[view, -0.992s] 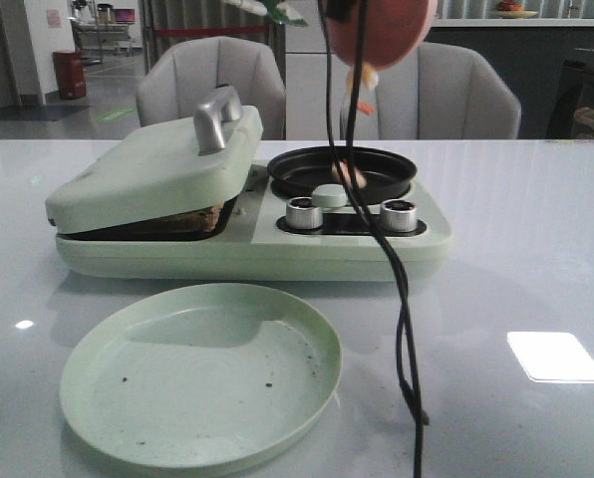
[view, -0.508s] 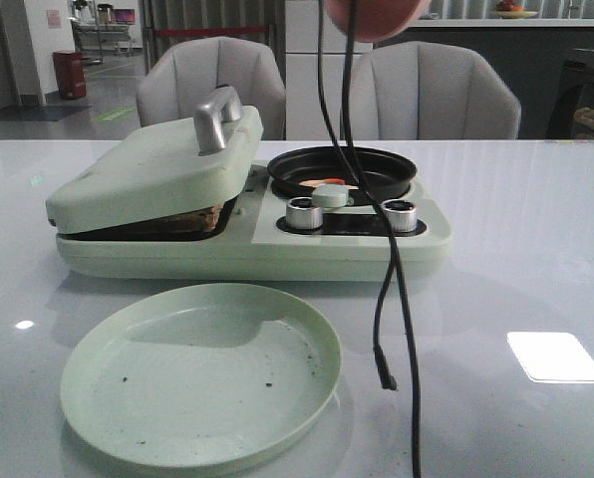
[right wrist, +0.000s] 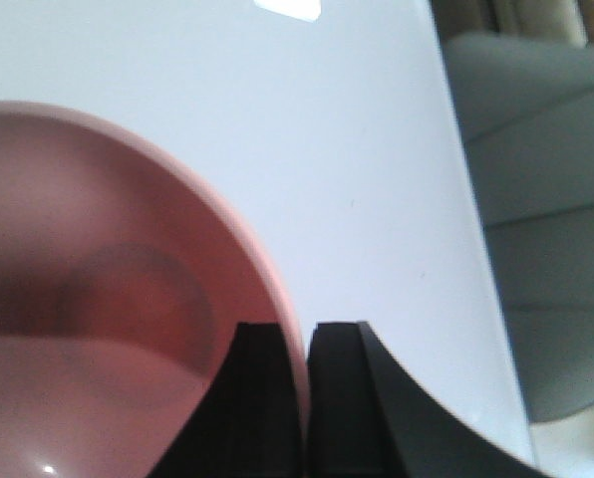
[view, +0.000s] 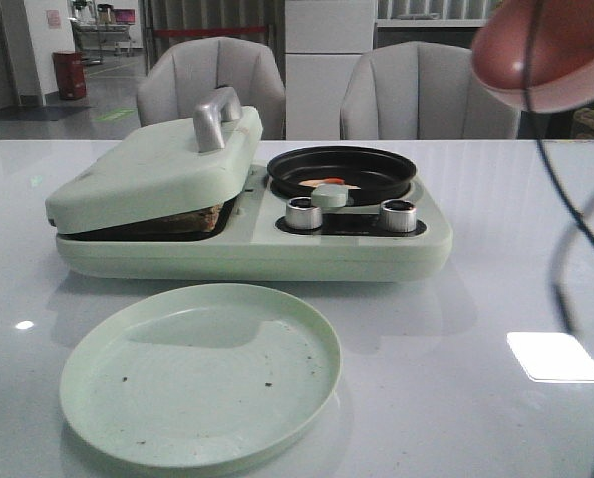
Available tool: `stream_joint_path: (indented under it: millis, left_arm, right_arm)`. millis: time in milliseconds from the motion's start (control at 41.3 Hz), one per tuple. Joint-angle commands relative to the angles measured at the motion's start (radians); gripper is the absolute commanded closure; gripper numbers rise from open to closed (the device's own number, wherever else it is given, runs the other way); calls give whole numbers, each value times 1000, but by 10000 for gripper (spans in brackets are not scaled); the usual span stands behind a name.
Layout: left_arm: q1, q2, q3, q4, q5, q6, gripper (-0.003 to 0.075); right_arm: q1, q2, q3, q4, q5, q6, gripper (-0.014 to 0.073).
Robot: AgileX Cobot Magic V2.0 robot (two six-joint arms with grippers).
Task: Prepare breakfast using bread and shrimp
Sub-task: 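Carry the pink bowl back and set it on the table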
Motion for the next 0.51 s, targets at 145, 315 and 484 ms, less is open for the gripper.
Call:
stream_joint_path:
  millis: [145, 315, 484]
  left_arm:
    - [-8, -14, -28, -27, -69, -3, 622]
    - [-8, -14, -28, -27, -69, -3, 622]
    - [-8, -14, -28, -27, -69, -3, 622]
  right_arm:
    - [-338, -160, 261, 450, -247, -262, 547]
    - [-520, -129, 386, 841, -349, -589, 547]
    - [-557, -60, 410, 984, -373, -737, 547]
